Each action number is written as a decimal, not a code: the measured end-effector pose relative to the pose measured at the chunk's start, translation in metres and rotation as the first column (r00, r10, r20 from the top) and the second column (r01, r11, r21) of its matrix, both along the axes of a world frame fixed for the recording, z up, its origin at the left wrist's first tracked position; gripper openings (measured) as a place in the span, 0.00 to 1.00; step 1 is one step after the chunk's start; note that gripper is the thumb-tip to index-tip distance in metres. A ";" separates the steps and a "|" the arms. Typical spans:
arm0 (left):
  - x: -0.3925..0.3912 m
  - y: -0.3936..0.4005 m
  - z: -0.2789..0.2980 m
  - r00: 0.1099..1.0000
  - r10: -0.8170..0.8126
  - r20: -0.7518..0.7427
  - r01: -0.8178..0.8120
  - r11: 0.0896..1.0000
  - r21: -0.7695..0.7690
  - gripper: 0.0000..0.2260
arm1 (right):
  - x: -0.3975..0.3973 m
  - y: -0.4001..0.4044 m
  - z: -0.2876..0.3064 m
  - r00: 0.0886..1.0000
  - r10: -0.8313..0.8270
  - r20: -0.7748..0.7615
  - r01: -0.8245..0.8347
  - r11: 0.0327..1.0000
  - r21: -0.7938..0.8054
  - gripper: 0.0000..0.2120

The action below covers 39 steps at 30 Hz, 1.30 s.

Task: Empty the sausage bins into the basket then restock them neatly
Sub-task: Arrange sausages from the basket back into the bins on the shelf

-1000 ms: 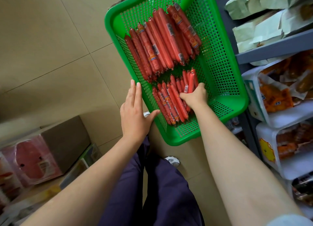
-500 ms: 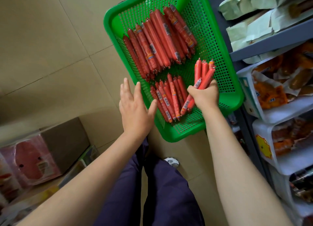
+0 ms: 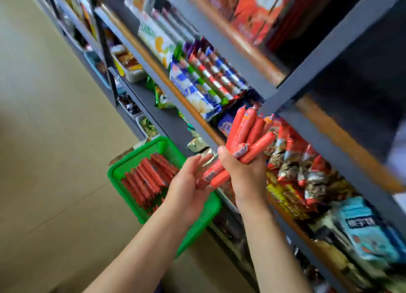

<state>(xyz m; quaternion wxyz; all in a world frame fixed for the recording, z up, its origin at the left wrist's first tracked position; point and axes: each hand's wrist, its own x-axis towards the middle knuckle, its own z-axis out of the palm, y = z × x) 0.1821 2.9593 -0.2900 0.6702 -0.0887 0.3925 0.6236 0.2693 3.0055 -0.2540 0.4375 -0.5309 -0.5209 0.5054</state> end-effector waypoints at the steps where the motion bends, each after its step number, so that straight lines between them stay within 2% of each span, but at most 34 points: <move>1: 0.004 0.007 0.029 0.999 -0.029 -0.019 0.031 0.997 0.076 0.17 | 0.005 0.002 0.028 0.998 -0.043 -0.037 0.044 0.998 0.043 0.29; 4: 0.025 0.019 0.110 0.985 -0.125 -0.117 0.152 0.955 0.256 0.16 | 0.020 -0.001 0.105 0.969 -0.197 -0.149 0.224 0.956 0.188 0.40; 5: 0.033 0.020 0.131 0.978 -0.142 -0.155 0.182 0.939 0.292 0.14 | 0.027 -0.003 0.127 0.948 -0.247 -0.200 0.289 0.931 0.222 0.39; 8: 0.067 0.017 0.184 0.960 -0.184 -0.211 0.258 0.872 0.416 0.12 | 0.057 -0.013 0.172 0.908 -0.330 -0.258 0.400 0.867 0.296 0.29; 11: 0.108 0.015 0.214 0.939 -0.205 -0.275 0.323 0.802 0.503 0.10 | 0.090 -0.024 0.198 0.899 -0.363 -0.246 0.433 0.823 0.368 0.27; 14: 0.148 0.012 0.233 0.919 -0.284 -0.275 0.392 0.743 0.543 0.11 | 0.131 -0.028 0.215 0.878 -0.431 -0.208 0.478 0.810 0.340 0.25; 16: 0.173 0.007 0.238 0.864 -0.304 -0.402 0.494 0.668 0.556 0.13 | 0.165 -0.031 0.224 0.865 -0.495 -0.080 0.494 0.814 0.306 0.19; 17: 0.183 0.007 0.234 0.806 -0.234 -0.544 0.548 0.642 0.536 0.14 | 0.182 -0.034 0.229 0.866 -0.500 0.006 0.479 0.832 0.281 0.18; 19: 0.198 0.011 0.222 0.617 0.007 -0.787 0.601 0.642 0.476 0.11 | 0.212 -0.044 0.237 0.885 -0.439 0.153 0.402 0.888 0.223 0.16; 20: 0.202 0.015 0.214 0.514 0.117 -0.850 0.615 0.641 0.460 0.08 | 0.227 -0.049 0.239 0.883 -0.402 0.241 0.359 0.911 0.202 0.16; 21: 0.205 0.019 0.205 0.426 0.190 -0.884 0.634 0.634 0.442 0.08 | 0.240 -0.056 0.241 0.866 -0.371 0.334 0.327 0.927 0.184 0.18; 22: 0.208 0.024 0.197 0.378 0.234 -0.896 0.644 0.629 0.436 0.09 | 0.253 -0.062 0.243 0.839 -0.349 0.417 0.305 0.937 0.169 0.20; 26: 0.220 0.047 0.180 0.233 0.294 -0.927 0.689 0.623 0.371 0.17 | 0.301 -0.060 0.255 0.692 -0.294 0.659 0.266 0.953 0.147 0.20; 29: 0.226 0.063 0.178 0.186 0.239 -0.953 0.735 0.610 0.297 0.23 | 0.323 -0.033 0.267 0.598 -0.254 0.760 0.221 0.964 0.148 0.22; 33: 0.229 0.076 0.174 0.173 0.178 -0.969 0.788 0.565 0.245 0.28 | 0.332 0.009 0.272 0.497 -0.123 0.859 0.120 0.990 0.073 0.25; 36: 0.227 0.085 0.168 0.133 0.202 -0.970 0.782 0.580 0.228 0.22 | 0.335 0.040 0.263 0.424 -0.044 0.904 0.094 0.996 0.005 0.31; 39: 0.221 0.088 0.163 0.149 0.244 -0.958 0.773 0.575 0.267 0.14 | 0.339 0.067 0.249 0.365 0.028 0.931 0.076 0.995 -0.059 0.37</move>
